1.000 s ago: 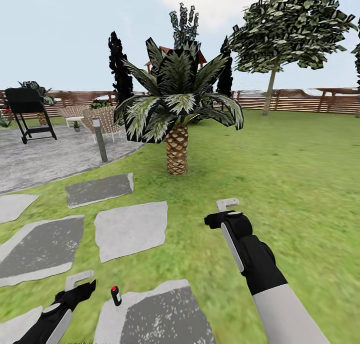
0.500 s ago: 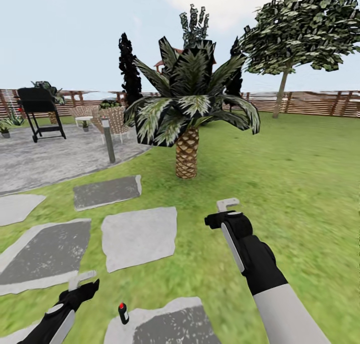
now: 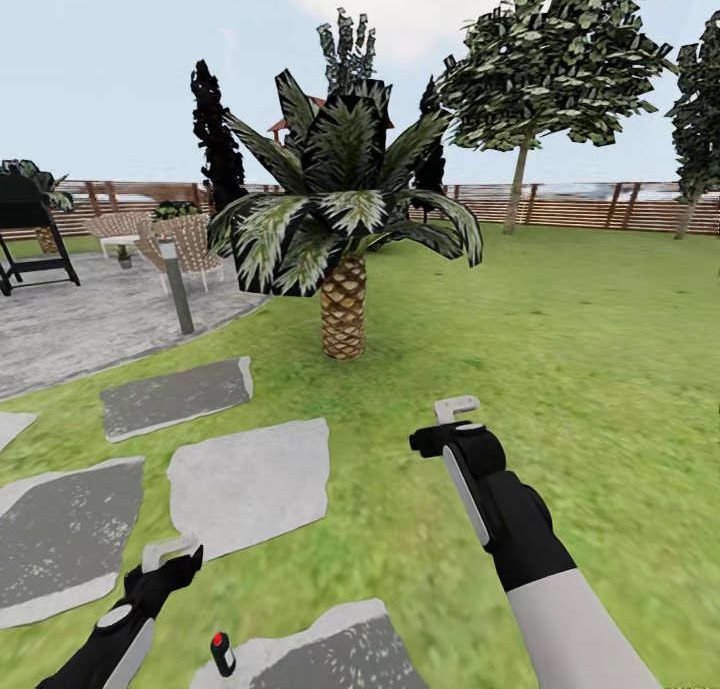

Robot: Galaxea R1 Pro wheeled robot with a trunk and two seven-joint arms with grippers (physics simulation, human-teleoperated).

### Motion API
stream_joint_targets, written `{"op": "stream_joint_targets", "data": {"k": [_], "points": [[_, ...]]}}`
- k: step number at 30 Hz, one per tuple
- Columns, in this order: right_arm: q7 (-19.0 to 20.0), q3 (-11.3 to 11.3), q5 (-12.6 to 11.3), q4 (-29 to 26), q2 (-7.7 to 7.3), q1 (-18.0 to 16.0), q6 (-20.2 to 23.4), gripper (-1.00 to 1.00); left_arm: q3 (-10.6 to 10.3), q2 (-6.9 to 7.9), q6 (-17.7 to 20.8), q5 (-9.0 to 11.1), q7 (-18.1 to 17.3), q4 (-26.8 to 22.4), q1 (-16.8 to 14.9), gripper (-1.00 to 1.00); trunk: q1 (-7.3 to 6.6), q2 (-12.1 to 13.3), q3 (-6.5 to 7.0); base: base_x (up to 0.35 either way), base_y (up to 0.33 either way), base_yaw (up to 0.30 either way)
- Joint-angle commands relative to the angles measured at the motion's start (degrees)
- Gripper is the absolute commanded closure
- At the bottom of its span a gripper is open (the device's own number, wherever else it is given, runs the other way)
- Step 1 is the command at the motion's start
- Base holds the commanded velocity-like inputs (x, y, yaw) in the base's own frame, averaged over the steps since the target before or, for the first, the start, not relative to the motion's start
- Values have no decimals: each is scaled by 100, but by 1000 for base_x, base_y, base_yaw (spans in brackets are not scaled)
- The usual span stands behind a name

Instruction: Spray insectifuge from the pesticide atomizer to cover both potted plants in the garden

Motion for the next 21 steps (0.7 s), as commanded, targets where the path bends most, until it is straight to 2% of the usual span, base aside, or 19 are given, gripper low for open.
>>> {"op": "stream_joint_targets", "data": {"k": [1,3,7,10,15,18,21], "points": [[-1,0,1,-4,-1,1,0,-100,-7,-7,-206,-43,-1,32,0,-100,0,0,0,0,0,-36],[-6,0,2,-5,-1,1,0,-100,-15,-22,-419,-84,-12,98,0,-100,0,0,0,0,0,-19],[-16,0,3,-6,-2,2,0,-100,-9,3,-587,-77,-91,174,0,-100,0,0,0,0,0,-6],[-22,0,3,-4,-2,2,0,-100,30,-14,-624,-45,-296,101,0,-100,0,0,0,0,0,-1],[-27,0,9,-1,-2,2,0,-100,53,-24,-554,22,-368,-142,0,-100,22,-40,-18,0,0,0],[-32,0,11,-4,-2,2,0,-100,22,-42,-488,12,-304,-265,0,-100,88,-160,-72,0,0,0],[-34,0,12,-12,-2,2,0,-100,-14,-134,-466,-12,21,-250,0,-100,154,-281,-126,0,0,0]]}}
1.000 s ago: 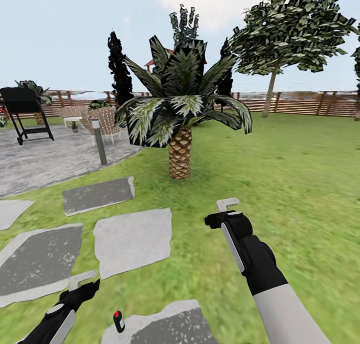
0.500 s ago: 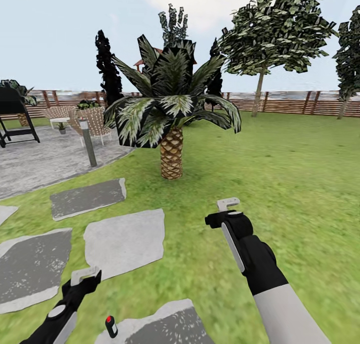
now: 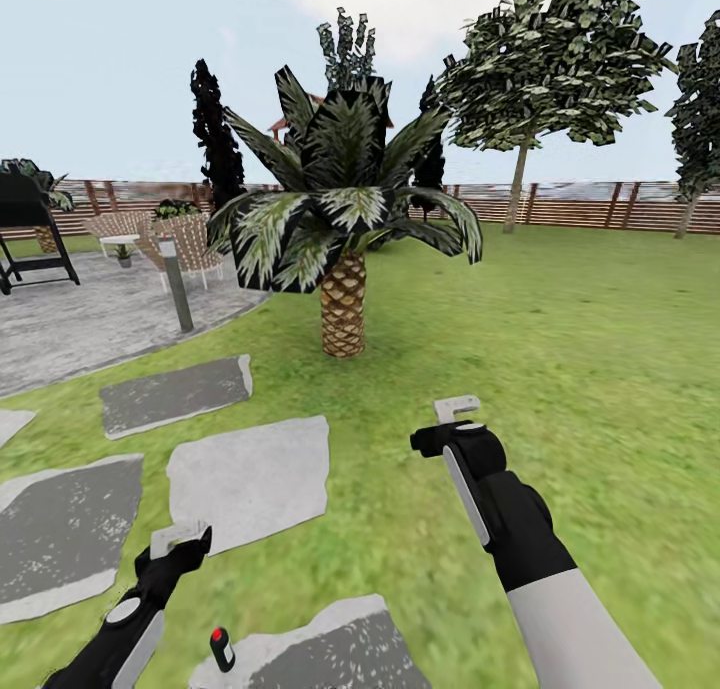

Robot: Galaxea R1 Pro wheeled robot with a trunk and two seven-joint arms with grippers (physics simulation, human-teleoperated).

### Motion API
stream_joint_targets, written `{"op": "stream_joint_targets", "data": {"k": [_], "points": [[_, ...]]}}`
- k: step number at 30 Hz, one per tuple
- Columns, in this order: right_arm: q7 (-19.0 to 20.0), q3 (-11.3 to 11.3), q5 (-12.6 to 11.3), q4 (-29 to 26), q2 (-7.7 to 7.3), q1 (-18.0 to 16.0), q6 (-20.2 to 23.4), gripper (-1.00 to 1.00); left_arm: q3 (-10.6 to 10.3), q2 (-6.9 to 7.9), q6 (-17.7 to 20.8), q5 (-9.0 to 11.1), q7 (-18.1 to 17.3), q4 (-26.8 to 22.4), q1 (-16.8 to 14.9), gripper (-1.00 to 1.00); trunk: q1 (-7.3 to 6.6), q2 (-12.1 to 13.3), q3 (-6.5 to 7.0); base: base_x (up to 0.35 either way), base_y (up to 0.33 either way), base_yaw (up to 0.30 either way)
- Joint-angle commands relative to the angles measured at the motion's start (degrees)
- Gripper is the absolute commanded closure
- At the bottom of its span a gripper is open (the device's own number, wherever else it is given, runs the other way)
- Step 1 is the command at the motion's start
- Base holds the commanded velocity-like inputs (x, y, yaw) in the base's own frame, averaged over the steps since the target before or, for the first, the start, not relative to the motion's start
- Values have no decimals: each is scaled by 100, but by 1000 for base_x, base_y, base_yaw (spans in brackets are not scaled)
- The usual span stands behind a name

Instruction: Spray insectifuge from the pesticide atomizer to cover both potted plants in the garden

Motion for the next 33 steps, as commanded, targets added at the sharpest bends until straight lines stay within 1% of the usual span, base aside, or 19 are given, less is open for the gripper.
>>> {"op": "stream_joint_targets", "data": {"k": [1,3,7,11,13,16,17,18,19,21,22,24,33], "points": [[-1,0,1,-3,0,0,0,-100,-8,-47,-14,-5,147,30,-1,-100,23,-42,-18,0,0,0],[-2,0,3,-5,0,4,0,-100,-11,-103,-14,-6,298,129,-6,-100,66,-122,-54,0,0,0],[2,0,9,-88,-20,21,13,-100,-9,-133,22,12,378,300,-44,-100,154,-282,-126,0,0,0],[51,-14,-4,-578,-136,225,-33,-100,-9,-127,88,13,298,353,-64,-100,242,-443,-198,0,0,0],[69,-38,-11,-683,-170,287,-338,-100,-6,-121,204,29,175,355,-73,-100,286,-523,-234,0,0,0],[62,-165,-15,-753,-187,327,-1178,-100,-5,-118,355,44,31,352,-78,-100,352,-643,-288,0,0,0],[51,-219,-16,-763,-189,332,-1353,-100,-5,-120,376,44,12,348,-79,-100,374,-683,-306,0,0,0],[48,-252,-16,-766,-192,335,-1415,-100,-5,-123,385,43,4,344,-79,-100,396,-724,-324,0,0,0],[40,-369,-16,-770,-197,338,-1514,-100,-3,-127,399,37,-9,331,-79,-100,418,-764,-342,0,0,0],[38,-548,-16,-771,-201,341,-1516,-100,-4,-134,406,25,-18,319,-80,-100,462,-844,-377,0,0,0],[36,-610,-17,-771,-201,342,-1506,-100,-4,-137,407,18,-20,316,-80,-100,484,-884,-395,0,0,0],[34,-681,-15,-775,-198,342,-1499,-100,-4,-140,411,10,-22,313,-78,-100,489,-888,-440,0,0,0],[19,-696,1,-780,-186,343,-1553,-100,-4,-140,412,-2,-3,315,-80,-100,513,-900,-639,0,0,0]]}}
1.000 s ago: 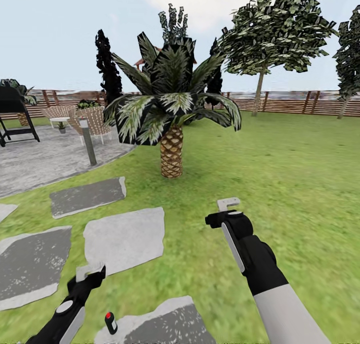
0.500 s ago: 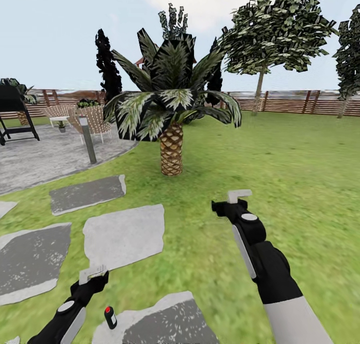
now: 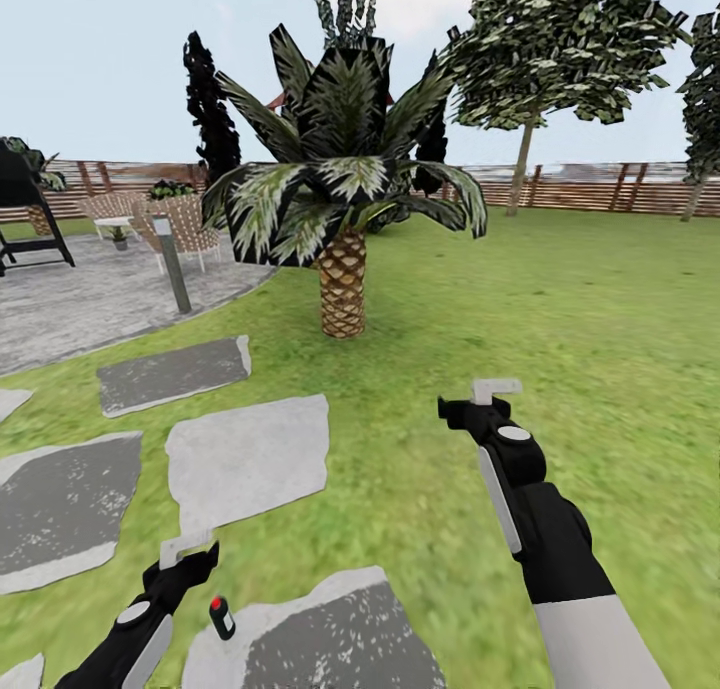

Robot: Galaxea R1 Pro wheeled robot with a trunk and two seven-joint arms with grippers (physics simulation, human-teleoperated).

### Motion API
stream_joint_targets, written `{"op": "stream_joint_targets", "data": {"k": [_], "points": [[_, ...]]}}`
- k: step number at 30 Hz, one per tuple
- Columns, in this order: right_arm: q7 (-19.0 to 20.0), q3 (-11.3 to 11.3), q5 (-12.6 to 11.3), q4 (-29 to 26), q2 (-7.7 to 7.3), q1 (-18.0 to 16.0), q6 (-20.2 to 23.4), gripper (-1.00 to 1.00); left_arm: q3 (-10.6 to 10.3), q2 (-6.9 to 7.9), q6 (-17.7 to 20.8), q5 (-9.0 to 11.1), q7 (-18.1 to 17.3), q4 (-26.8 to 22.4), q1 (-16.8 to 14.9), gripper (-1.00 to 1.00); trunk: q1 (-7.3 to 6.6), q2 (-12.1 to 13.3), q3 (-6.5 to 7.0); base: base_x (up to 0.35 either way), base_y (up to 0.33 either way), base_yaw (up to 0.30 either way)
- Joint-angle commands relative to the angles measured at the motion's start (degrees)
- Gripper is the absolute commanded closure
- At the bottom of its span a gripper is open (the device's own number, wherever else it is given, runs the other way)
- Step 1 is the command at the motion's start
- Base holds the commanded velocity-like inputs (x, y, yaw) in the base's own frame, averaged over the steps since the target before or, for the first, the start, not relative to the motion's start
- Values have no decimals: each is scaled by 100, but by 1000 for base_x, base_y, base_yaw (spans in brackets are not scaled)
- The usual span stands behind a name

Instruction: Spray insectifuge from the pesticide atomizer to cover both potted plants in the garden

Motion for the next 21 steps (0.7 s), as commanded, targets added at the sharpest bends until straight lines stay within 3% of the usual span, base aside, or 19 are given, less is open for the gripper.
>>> {"op": "stream_joint_targets", "data": {"k": [1,14,21], "points": [[2,1,1,0,0,0,14,-100,0,-2,-1,-1,8,7,0,-100,2,-2,-23,0,0,0],[5,5,1,22,9,0,50,-100,2,-7,-43,16,29,-16,0,-100,36,-19,-311,0,0,0],[35,226,-16,239,52,0,-92,-100,4,-34,3,41,-1,-265,0,-100,54,-29,-466,0,0,0]]}}
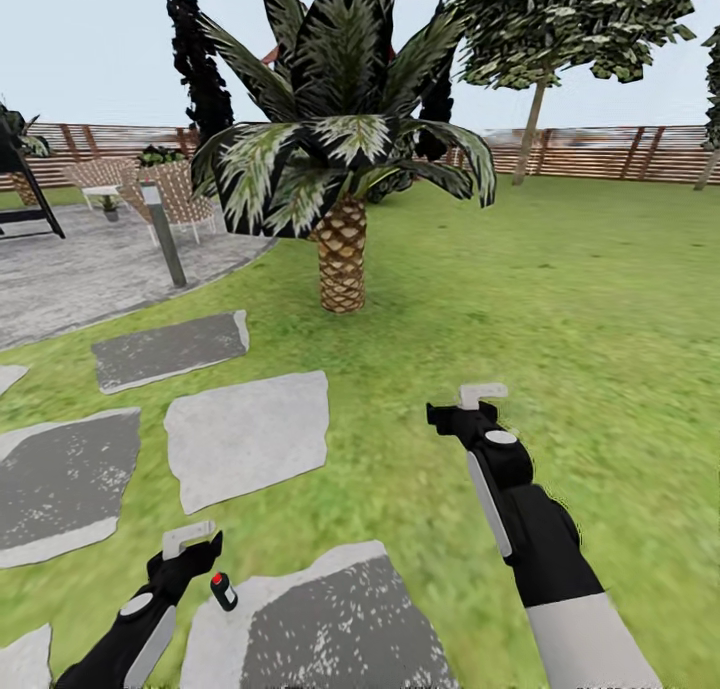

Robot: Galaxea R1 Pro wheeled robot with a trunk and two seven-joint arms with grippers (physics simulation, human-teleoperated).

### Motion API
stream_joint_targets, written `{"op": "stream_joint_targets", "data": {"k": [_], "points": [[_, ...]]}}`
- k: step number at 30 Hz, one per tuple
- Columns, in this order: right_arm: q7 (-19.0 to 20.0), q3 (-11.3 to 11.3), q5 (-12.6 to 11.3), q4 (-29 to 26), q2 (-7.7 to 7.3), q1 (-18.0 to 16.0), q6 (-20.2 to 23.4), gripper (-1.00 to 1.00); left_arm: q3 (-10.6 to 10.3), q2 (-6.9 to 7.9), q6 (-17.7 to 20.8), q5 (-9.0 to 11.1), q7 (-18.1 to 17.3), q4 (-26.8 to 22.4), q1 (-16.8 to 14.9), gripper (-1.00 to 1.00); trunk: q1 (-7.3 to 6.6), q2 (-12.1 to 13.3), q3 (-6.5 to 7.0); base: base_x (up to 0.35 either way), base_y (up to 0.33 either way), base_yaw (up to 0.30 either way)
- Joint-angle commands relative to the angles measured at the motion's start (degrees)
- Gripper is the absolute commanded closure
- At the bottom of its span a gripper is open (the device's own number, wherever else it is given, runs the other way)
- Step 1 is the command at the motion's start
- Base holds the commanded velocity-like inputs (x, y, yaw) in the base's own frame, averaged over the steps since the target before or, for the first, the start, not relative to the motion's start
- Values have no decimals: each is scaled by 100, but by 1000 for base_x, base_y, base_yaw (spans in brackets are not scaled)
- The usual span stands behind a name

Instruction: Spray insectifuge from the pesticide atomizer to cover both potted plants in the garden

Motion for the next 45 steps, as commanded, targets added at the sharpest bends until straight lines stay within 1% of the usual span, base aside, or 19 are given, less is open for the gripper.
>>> {"op": "stream_joint_targets", "data": {"k": [1,4,7,12,16,18,20,23,29,35,36,37,39,40,41,42,43,44,45], "points": [[2,26,4,135,1,0,-80,-100,-1,-30,5,0,3,-36,0,-100,2,-2,-23,0,0,0],[15,97,6,388,-5,-3,-371,-100,6,-72,14,28,0,-72,0,-100,10,-6,-89,0,0,0],[43,96,-19,501,-32,-4,-499,-100,11,-88,14,40,11,-57,0,-100,18,-10,-156,0,0,0],[307,118,-76,616,-5,-7,-686,-100,13,-98,15,44,22,-50,0,-100,30,-17,-267,0,0,0],[356,156,-46,925,5,-8,-1149,-100,14,-104,13,45,14,-25,0,-100,41,-22,-355,0,0,0],[378,128,-38,1084,-25,-14,-1237,-100,14,-100,13,44,9,-18,0,-100,46,-25,-400,0,0,0],[362,120,-33,1193,-41,-29,-1201,-100,14,-95,13,45,1,-15,0,-100,51,-27,-444,0,0,0],[350,143,-19,1266,-14,-40,-1120,-100,14,-98,22,27,22,-16,0,-100,59,-31,-510,0,0,0],[363,96,-28,1031,-14,-44,-965,-100,6,-99,45,-9,37,-12,0,-100,74,-39,-643,0,0,0],[358,85,-16,984,-44,-43,-894,-100,5,-97,48,-17,33,-5,0,-100,90,-47,-776,0,0,0],[361,81,-11,887,-49,-38,-889,-100,5,-94,48,-14,33,-2,0,-100,92,-49,-798,0,0,0],[363,56,-7,642,-54,-29,-866,-100,5,-93,48,-12,29,0,0,-100,95,-50,-820,0,0,0],[365,-98,-6,84,-68,-12,-550,-100,5,-93,48,-16,21,1,0,-100,100,-53,-865,0,0,0],[363,-182,-3,-49,-73,-10,-255,-100,5,-96,48,-19,24,1,0,-100,103,-54,-887,0,0,0],[360,-265,0,-170,-79,-42,235,-100,5,-98,48,-27,29,-2,0,-100,105,-55,-909,0,0,0],[359,-298,1,-213,-81,-101,517,-100,5,-98,48,-28,30,-3,0,-100,108,-57,-931,0,0,0],[359,-320,1,-243,-85,-221,724,-100,5,-96,48,-27,31,-2,0,-100,110,-58,-953,0,0,0],[355,-337,5,-270,-93,-481,933,-100,5,-98,48,-27,32,-1,0,-100,113,-59,-976,0,0,0],[352,-341,6,-275,-98,-575,985,-100,5,-96,48,-29,33,-1,0,-100,116,-61,-998,0,0,0]]}}
